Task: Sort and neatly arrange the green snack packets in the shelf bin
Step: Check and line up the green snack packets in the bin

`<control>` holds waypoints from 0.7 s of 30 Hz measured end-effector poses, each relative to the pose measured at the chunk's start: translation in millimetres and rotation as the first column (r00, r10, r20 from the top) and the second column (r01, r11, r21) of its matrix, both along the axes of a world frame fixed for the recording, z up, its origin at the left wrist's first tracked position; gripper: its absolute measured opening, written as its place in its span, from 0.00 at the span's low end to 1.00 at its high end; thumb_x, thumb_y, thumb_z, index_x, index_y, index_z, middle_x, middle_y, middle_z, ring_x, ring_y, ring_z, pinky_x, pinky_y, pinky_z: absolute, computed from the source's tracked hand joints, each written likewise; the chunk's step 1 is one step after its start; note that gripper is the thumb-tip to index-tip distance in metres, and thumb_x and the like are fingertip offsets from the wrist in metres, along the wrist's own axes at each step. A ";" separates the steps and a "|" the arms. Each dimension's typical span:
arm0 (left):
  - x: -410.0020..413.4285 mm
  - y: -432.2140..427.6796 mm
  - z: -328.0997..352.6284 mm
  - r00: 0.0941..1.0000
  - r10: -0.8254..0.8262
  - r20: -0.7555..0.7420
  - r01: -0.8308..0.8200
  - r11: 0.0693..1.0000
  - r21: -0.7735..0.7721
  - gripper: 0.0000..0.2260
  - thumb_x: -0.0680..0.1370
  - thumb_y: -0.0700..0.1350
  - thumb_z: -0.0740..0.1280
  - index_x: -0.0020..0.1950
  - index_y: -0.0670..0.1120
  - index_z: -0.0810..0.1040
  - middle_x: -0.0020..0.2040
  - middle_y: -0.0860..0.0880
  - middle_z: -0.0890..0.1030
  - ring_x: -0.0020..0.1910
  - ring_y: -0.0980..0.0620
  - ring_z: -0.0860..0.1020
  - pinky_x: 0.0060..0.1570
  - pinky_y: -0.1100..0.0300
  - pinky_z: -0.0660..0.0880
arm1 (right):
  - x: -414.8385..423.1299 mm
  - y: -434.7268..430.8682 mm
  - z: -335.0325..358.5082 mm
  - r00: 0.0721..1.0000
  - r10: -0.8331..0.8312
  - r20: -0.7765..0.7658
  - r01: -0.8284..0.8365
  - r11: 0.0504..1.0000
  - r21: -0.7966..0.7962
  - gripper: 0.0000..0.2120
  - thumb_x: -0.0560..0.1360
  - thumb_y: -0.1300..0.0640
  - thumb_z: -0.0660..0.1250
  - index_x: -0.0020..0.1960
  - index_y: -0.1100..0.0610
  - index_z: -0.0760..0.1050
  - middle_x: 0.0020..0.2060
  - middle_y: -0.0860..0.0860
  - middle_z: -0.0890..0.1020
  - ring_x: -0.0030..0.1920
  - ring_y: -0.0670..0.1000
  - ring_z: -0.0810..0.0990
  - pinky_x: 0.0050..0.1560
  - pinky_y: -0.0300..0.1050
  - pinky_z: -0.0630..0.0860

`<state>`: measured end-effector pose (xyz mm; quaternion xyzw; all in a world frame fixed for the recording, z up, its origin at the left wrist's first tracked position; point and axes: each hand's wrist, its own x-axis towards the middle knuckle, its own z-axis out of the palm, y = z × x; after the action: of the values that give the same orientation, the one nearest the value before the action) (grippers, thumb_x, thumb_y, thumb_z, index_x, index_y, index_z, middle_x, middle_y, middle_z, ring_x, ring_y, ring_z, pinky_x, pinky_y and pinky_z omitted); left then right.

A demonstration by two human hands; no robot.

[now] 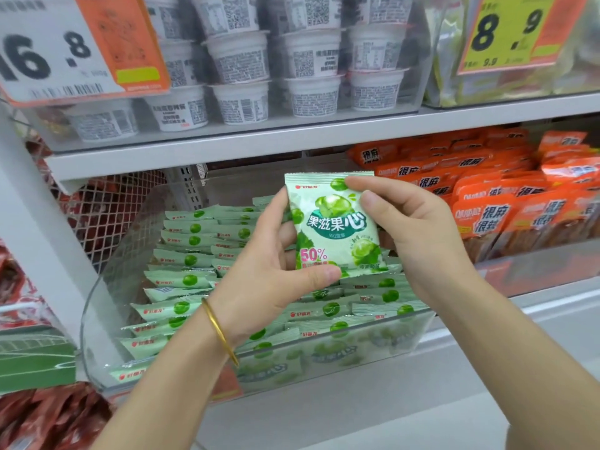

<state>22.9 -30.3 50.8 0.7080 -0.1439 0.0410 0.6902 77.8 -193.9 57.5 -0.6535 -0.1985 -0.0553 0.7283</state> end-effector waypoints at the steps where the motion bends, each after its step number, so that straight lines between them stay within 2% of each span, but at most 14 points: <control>1: 0.3 -0.3 -0.3 1.000 -0.013 -0.001 0.013 1.000 -0.009 0.44 0.67 0.30 0.72 0.75 0.54 0.55 0.60 0.49 0.80 0.54 0.48 0.81 0.47 0.59 0.79 | 0.2 -0.4 0.0 1.000 -0.001 -0.002 0.001 1.000 0.009 0.11 0.77 0.62 0.64 0.50 0.50 0.81 0.43 0.49 0.85 0.44 0.48 0.82 0.41 0.44 0.79; 5: 2.0 -1.3 -1.6 0.999 -0.045 0.007 0.045 0.999 -0.028 0.46 0.66 0.29 0.69 0.76 0.55 0.51 0.63 0.49 0.77 0.57 0.48 0.80 0.50 0.58 0.78 | 1.6 -2.7 -0.1 1.000 -0.020 -0.005 0.020 0.999 0.039 0.11 0.76 0.64 0.65 0.48 0.50 0.82 0.40 0.46 0.84 0.38 0.42 0.80 0.33 0.33 0.74; 7: 2.1 -2.3 -1.2 0.998 -0.060 0.012 0.061 0.998 -0.029 0.47 0.67 0.29 0.69 0.76 0.55 0.49 0.65 0.48 0.76 0.58 0.48 0.79 0.52 0.57 0.78 | 3.9 -4.0 -1.1 0.999 -0.034 -0.022 0.035 0.998 0.055 0.11 0.75 0.64 0.66 0.47 0.50 0.83 0.41 0.48 0.85 0.40 0.45 0.81 0.35 0.37 0.76; 11: 2.6 -4.8 -2.2 0.997 -0.076 0.032 0.077 0.997 -0.025 0.47 0.67 0.29 0.68 0.77 0.56 0.47 0.66 0.48 0.75 0.59 0.50 0.79 0.50 0.59 0.78 | 7.3 -6.7 -3.5 0.998 -0.048 -0.046 0.052 0.996 0.079 0.10 0.75 0.64 0.67 0.47 0.51 0.83 0.46 0.53 0.85 0.48 0.54 0.82 0.49 0.50 0.79; 13: 2.9 -6.6 -3.4 0.997 -0.061 0.047 0.061 0.998 -0.012 0.48 0.67 0.30 0.69 0.76 0.57 0.47 0.66 0.50 0.75 0.59 0.52 0.79 0.49 0.60 0.77 | 7.2 -6.8 -3.6 0.997 -0.056 -0.049 0.060 0.994 0.089 0.10 0.75 0.64 0.67 0.47 0.51 0.83 0.47 0.53 0.85 0.50 0.55 0.82 0.53 0.53 0.78; 16: 2.8 -9.1 -4.2 0.997 -0.038 0.069 0.037 0.999 0.007 0.46 0.68 0.31 0.68 0.74 0.61 0.49 0.66 0.51 0.75 0.58 0.53 0.79 0.49 0.61 0.77 | 6.2 -6.5 -4.4 0.996 -0.077 -0.042 0.081 0.993 0.088 0.10 0.75 0.65 0.66 0.48 0.52 0.83 0.47 0.53 0.85 0.50 0.55 0.82 0.53 0.56 0.78; 19: 2.7 -9.2 -4.8 0.990 0.011 0.141 -0.033 0.988 0.152 0.40 0.69 0.36 0.68 0.73 0.61 0.54 0.69 0.59 0.69 0.62 0.58 0.76 0.55 0.61 0.75 | 4.2 -6.3 -4.0 0.996 -0.077 -0.039 0.081 0.992 0.096 0.11 0.75 0.65 0.66 0.48 0.51 0.82 0.43 0.52 0.85 0.45 0.55 0.82 0.49 0.62 0.77; 21: 2.6 -8.3 -6.9 0.965 0.114 0.236 -0.192 0.921 0.339 0.33 0.71 0.43 0.67 0.71 0.62 0.59 0.70 0.62 0.65 0.67 0.59 0.69 0.64 0.57 0.70 | 2.8 -6.5 -3.6 0.996 -0.077 -0.040 0.081 0.991 0.107 0.10 0.75 0.64 0.66 0.49 0.51 0.81 0.39 0.51 0.84 0.41 0.53 0.82 0.43 0.59 0.79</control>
<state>25.5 -38.6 43.9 0.8228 -0.1656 0.1433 0.5245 80.6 -200.4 53.9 -0.6212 -0.1564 -0.0830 0.7634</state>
